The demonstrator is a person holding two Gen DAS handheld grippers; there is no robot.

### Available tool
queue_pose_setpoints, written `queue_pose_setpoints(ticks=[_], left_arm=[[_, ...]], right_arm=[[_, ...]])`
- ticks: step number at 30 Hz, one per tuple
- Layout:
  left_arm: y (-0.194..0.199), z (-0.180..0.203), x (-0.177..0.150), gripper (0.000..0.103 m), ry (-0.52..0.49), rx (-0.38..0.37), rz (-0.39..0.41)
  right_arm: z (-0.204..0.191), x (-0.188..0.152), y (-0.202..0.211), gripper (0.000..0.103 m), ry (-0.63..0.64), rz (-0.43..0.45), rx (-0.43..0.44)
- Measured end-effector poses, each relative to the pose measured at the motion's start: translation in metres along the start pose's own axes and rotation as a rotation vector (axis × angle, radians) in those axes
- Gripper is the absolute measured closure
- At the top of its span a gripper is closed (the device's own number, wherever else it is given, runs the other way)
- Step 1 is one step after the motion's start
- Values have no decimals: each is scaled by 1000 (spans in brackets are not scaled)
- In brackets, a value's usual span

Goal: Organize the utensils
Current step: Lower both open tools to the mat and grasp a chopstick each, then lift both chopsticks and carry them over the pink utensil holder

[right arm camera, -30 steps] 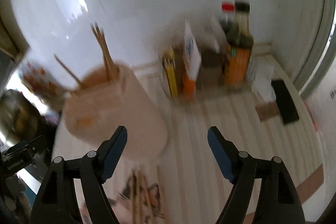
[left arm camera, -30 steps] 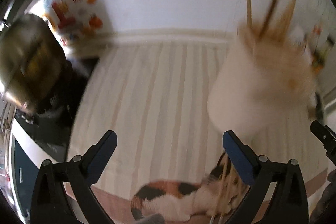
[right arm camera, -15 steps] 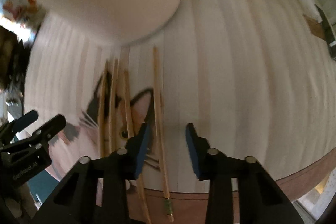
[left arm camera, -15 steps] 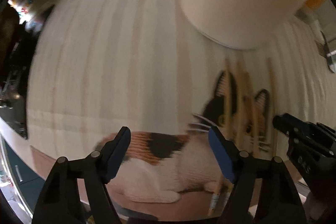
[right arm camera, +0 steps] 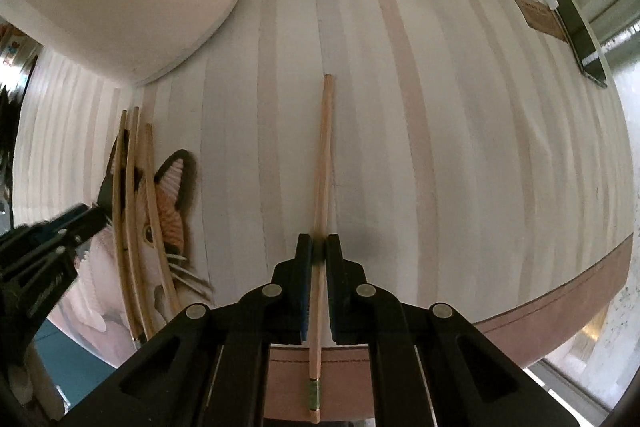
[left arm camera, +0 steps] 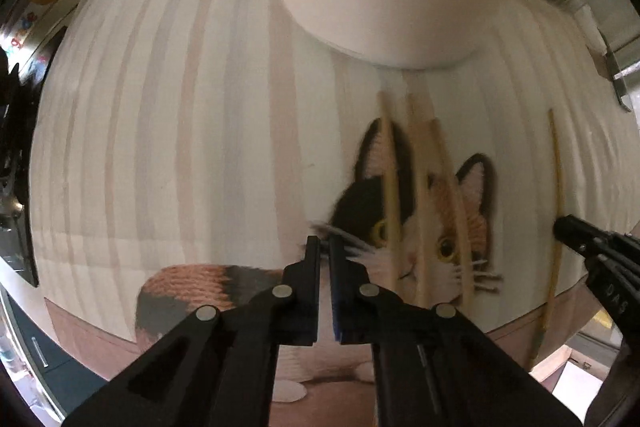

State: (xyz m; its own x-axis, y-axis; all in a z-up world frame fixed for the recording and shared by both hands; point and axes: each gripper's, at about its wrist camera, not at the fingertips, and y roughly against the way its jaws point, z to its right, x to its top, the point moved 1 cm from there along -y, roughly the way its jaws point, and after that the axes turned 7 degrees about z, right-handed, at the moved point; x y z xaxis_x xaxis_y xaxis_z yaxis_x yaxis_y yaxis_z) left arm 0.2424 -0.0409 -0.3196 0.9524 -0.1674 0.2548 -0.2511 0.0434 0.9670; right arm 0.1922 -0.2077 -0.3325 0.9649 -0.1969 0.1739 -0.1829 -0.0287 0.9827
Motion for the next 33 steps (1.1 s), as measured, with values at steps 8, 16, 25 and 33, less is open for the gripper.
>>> queue_pose_setpoints(ticks=[8, 16, 25, 33], left_arm=[[5, -45, -4, 100, 142, -111, -31], [7, -6, 10, 82, 96, -232, -51], [22, 40, 17, 99, -34, -89, -14], [40, 0, 11, 98, 31, -62, -30]], right_arm=[[-16, -2, -1, 96, -13, -39, 33], [-8, -4, -2, 96, -54, -50, 70], [-2, 2, -5, 96, -35, -40, 43], [-21, -8, -5, 96, -26, -43, -3]])
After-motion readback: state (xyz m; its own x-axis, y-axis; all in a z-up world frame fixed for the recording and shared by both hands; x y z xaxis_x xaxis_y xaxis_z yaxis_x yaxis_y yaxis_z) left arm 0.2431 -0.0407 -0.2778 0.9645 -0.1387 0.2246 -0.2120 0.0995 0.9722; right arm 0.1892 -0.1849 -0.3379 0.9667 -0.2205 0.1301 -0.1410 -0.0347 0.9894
